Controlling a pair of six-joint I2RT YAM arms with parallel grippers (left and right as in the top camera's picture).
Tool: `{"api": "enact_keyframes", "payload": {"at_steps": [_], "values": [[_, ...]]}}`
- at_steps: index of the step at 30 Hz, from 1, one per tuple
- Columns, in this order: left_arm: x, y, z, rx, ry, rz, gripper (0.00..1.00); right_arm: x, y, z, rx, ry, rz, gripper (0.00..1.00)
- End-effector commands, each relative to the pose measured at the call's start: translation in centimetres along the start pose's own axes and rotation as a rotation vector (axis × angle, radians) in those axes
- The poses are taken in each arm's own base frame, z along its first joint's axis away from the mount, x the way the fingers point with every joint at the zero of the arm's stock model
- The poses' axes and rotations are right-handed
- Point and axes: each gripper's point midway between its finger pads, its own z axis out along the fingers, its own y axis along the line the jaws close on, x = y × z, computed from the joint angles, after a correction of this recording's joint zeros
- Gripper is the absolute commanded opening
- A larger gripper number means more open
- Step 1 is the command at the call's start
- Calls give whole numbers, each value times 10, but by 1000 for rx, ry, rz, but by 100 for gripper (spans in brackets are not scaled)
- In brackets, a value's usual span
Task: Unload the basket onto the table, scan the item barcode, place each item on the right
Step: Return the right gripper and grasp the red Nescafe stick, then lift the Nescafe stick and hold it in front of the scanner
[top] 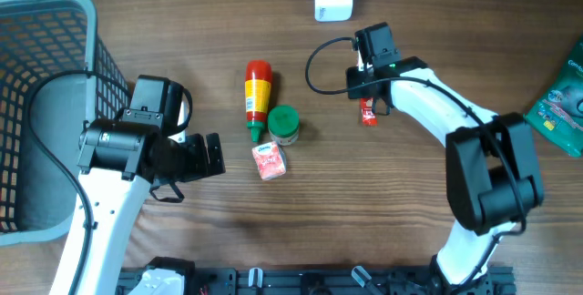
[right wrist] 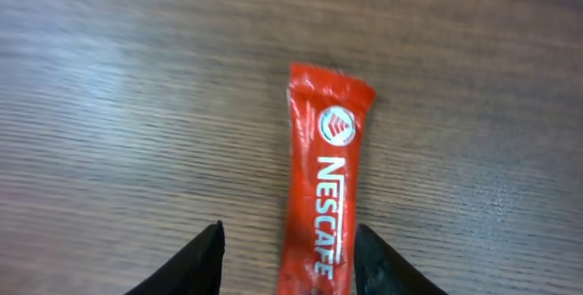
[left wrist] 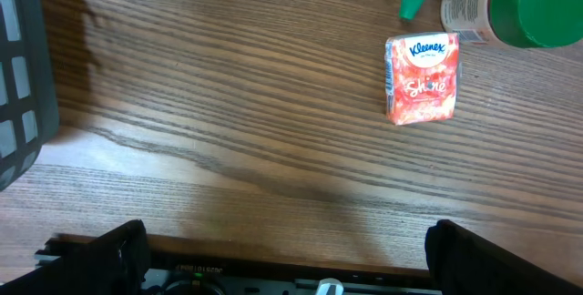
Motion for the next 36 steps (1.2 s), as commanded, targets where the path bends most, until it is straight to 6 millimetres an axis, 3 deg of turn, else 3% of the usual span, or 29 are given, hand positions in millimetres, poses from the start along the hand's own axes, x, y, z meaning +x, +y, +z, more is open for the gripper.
{"api": "enact_keyframes", "payload": {"at_steps": [1,4,6,9,11,14,16,20,24,27,31,36], "values": [[0,2,0,-11,-6,-8,100,22,-7,27,52,72,8,43],[0,2,0,-11,-6,-8,100,34,-9,39,65,113,11,34],[0,2,0,-11,-6,-8,100,45,-11,44,75,151,26,22],[0,2,0,-11,-6,-8,100,53,-10,42,73,188,86,9],[0,2,0,-11,-6,-8,100,49,5,35,-6,211,108,5],[0,2,0,-11,-6,-8,100,23,43,-8,-254,261,150,4],[0,2,0,-11,-5,-8,100,13,60,-60,-398,351,261,4],[0,2,0,-11,-5,-8,100,25,68,-157,-554,590,477,4],[0,2,0,-11,-6,-8,100,39,86,-207,-713,773,624,4],[0,2,0,-11,-6,-8,100,46,96,-232,-788,896,700,4],[0,2,0,-11,-6,-8,100,40,103,-242,-859,915,723,4],[0,2,0,-11,-6,-8,100,12,122,-279,-1154,956,794,4]]}}
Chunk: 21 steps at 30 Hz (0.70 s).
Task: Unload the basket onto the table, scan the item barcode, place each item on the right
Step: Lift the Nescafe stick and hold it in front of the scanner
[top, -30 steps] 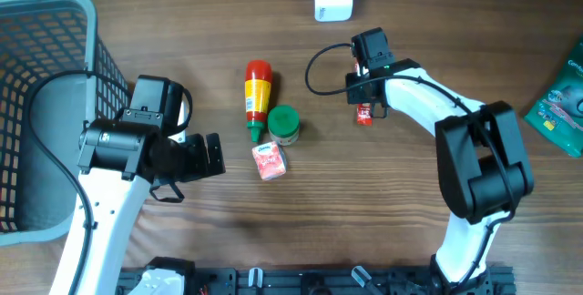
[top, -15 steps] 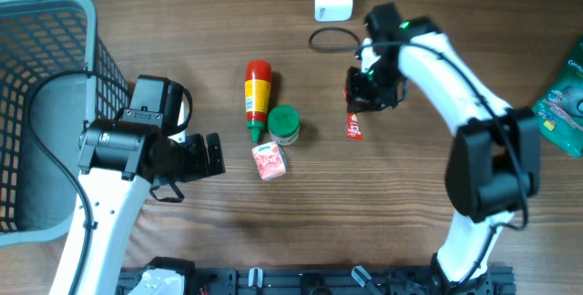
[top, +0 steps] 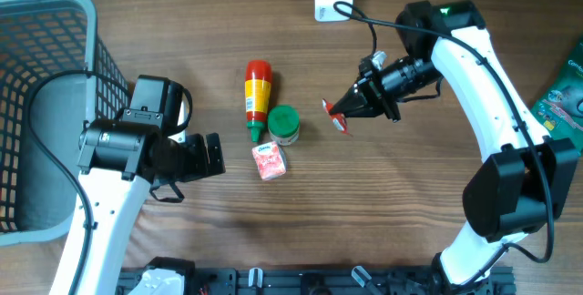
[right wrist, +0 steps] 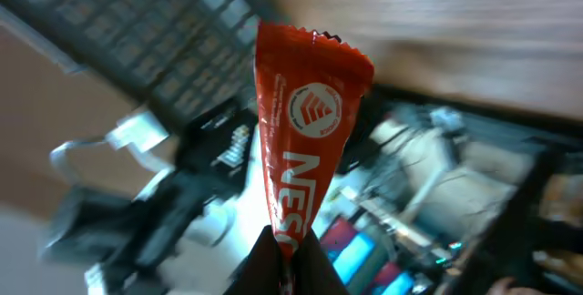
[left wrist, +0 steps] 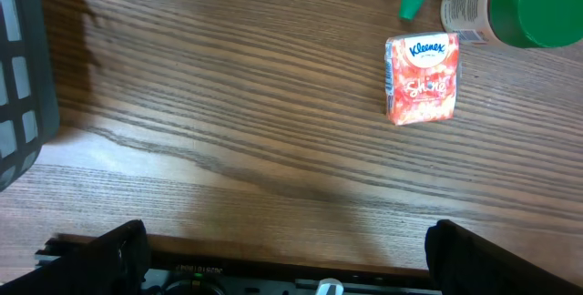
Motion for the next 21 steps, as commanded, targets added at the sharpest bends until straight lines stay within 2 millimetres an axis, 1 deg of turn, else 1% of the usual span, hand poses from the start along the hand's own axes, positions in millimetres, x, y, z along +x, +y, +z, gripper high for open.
{"api": "enact_keyframes", "payload": {"at_steps": [1,3,5,7,10,14,18,20,21], "values": [[0,2,0,-11,-6,-8,100,26,46,-7,-261,138,-29,4],[0,2,0,-11,-6,-8,100,39,67,-15,-392,197,-98,4],[0,2,0,-11,-6,-8,100,49,77,-15,-449,241,-110,4],[0,2,0,-11,-6,-8,100,54,77,-9,-433,261,-92,4],[0,2,0,-11,-6,-8,100,60,78,-4,-429,264,-156,4],[0,2,0,-11,-6,-8,100,84,80,3,-417,277,-265,4],[0,2,0,-11,-6,-8,100,107,77,1,-385,252,-361,4],[0,2,0,-11,-6,-8,100,106,74,2,-354,226,-393,4],[0,2,0,-11,-6,-8,100,101,72,4,-331,200,-440,4]]}}
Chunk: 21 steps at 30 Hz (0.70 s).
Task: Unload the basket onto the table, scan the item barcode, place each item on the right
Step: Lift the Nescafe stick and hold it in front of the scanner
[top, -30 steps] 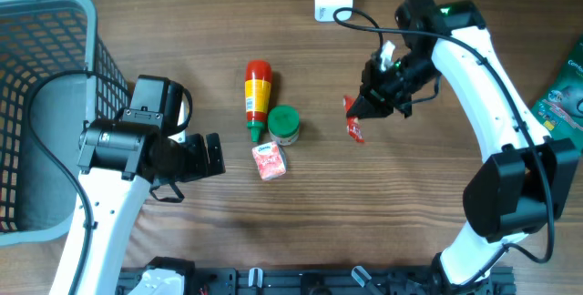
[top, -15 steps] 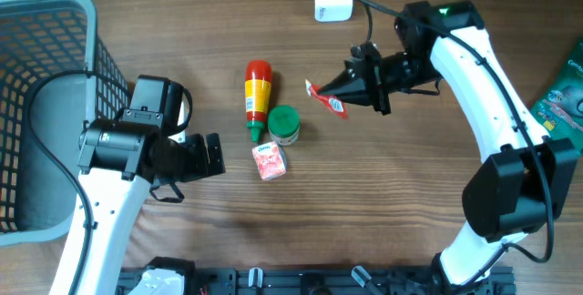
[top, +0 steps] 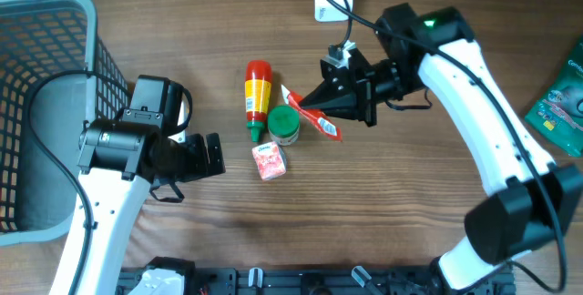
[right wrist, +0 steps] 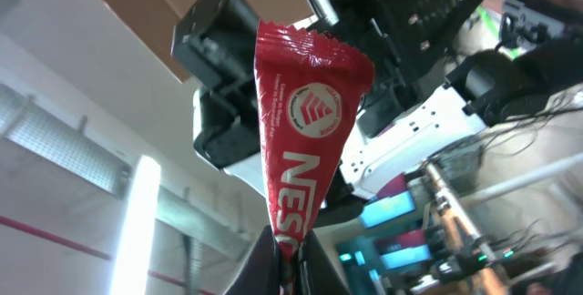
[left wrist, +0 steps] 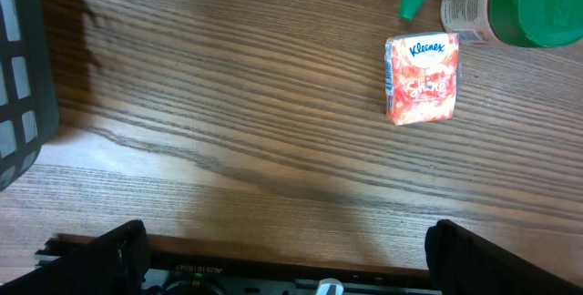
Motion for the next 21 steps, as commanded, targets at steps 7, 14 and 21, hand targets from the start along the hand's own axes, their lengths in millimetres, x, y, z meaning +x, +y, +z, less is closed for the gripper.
{"api": "enact_keyframes", "payload": {"at_steps": [7,14,21], "values": [[0,2,0,-11,-5,-8,100,-96,-106,-91,814,-718,161,4],[0,2,0,-11,-5,-8,100,-149,-82,-157,907,-1172,75,4],[0,2,0,-11,-5,-8,100,-208,-24,-207,858,-1557,-157,4]]}}
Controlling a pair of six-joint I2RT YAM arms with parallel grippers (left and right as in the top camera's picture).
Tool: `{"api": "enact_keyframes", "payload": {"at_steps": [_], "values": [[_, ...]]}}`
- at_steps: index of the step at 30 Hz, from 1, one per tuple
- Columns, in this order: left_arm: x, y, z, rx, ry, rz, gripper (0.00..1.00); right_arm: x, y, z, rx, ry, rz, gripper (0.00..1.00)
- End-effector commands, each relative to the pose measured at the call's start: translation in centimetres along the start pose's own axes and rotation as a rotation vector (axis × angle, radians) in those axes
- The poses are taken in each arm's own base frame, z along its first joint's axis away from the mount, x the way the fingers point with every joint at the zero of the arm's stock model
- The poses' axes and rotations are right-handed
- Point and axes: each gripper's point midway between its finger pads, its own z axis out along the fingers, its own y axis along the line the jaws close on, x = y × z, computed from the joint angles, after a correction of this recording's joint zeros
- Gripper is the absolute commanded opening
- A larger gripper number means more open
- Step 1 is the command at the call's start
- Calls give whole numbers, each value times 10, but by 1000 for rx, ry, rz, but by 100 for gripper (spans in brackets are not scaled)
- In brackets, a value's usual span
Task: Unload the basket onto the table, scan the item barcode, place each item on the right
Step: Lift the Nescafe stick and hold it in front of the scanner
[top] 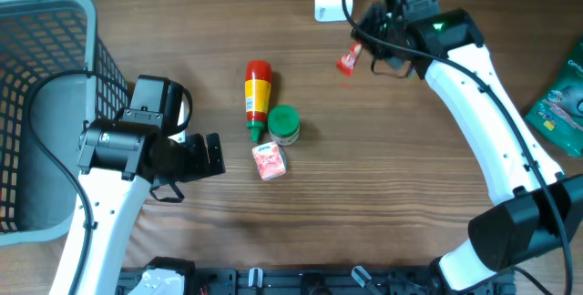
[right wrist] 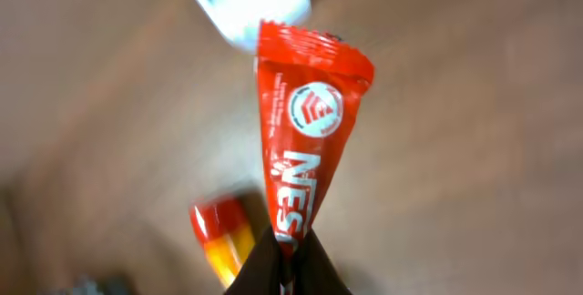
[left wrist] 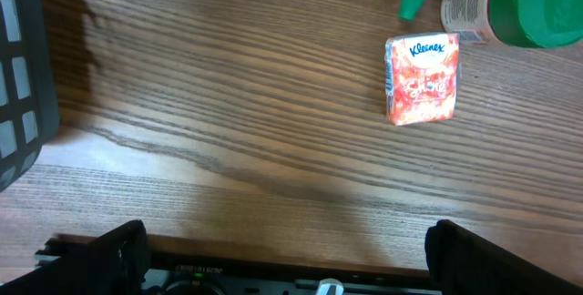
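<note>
A red Nescafe sachet (right wrist: 301,140) hangs in the air with my right gripper (right wrist: 287,254) shut on its lower end. Overhead, the sachet (top: 348,59) is at the back of the table, just right of and below the white barcode scanner. The scanner also shows blurred above the sachet in the right wrist view. My left gripper (left wrist: 282,245) stands open near the front left of the table, holding nothing.
A red sauce bottle (top: 258,95), a green-lidded jar (top: 283,124) and a small Kleenex pack (top: 269,160) lie mid-table. A blue-grey basket (top: 41,104) stands at the left. A green packet (top: 560,95) lies at the right edge.
My right gripper has moved with the sachet from over the green-lidded jar to the back of the table beside the scanner. The left arm has not moved.
The sachet lay on the table with my right gripper open around it. Then the gripper held it lifted, right of the jar, then tilted over the jar. Now it hangs beside the scanner. The left arm stayed still throughout.
</note>
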Motion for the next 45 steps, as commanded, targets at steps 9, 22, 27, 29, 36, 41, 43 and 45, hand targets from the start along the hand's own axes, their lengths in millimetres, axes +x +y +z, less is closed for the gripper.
{"api": "enact_keyframes", "payload": {"at_steps": [9,22,27,29,36,41,43,45], "values": [[0,2,0,-11,-6,-8,100,-81,42,103,-147,-394,71,5],[0,2,0,-11,-6,-8,100,-140,60,176,-266,-522,215,5],[0,2,0,-11,-6,-8,100,-141,50,188,-262,-514,291,5],[0,2,0,-11,-6,-8,100,-137,46,197,-264,-504,327,5],[0,2,0,-11,-6,-8,100,-122,33,221,-267,-440,519,5],[0,2,0,-11,-6,-8,100,-108,23,227,-232,-385,697,5],[0,2,0,-11,-6,-8,100,-103,21,230,-226,-371,742,5],[0,2,0,-11,-6,-8,100,-105,25,228,-237,-380,708,5]]}}
